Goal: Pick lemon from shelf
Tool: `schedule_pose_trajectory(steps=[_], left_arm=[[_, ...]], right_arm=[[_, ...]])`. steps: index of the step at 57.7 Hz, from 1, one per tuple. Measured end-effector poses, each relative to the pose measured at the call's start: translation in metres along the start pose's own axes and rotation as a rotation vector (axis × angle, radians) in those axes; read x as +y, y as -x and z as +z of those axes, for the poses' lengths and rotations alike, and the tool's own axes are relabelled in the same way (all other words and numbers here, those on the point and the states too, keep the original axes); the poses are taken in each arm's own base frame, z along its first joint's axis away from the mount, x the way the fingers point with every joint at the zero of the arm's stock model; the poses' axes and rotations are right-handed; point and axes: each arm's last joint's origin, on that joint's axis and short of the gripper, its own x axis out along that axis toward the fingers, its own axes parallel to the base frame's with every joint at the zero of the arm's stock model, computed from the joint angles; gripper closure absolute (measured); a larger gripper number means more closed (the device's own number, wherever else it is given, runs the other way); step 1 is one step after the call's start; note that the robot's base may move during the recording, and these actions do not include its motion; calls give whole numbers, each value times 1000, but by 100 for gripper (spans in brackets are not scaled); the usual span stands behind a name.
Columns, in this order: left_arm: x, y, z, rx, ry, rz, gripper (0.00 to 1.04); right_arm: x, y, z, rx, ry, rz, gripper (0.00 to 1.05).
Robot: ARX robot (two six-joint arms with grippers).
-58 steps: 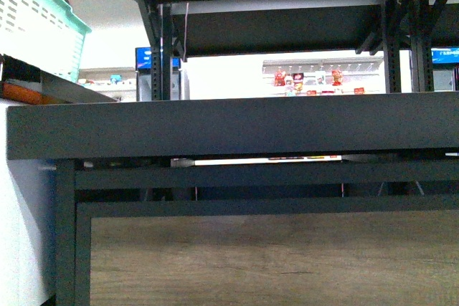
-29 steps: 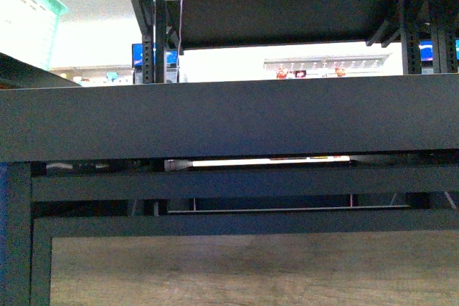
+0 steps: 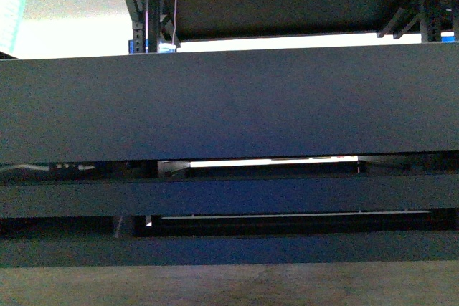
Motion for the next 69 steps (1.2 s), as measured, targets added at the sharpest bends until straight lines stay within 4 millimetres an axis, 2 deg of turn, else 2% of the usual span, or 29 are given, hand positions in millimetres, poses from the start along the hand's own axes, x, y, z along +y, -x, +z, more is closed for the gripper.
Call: schedule_pose_trajectory(steps=[69], left_arm=[[0, 0, 0, 0, 0, -1, 8]], right_arm=[[0, 0, 0, 2, 0, 0, 7]])
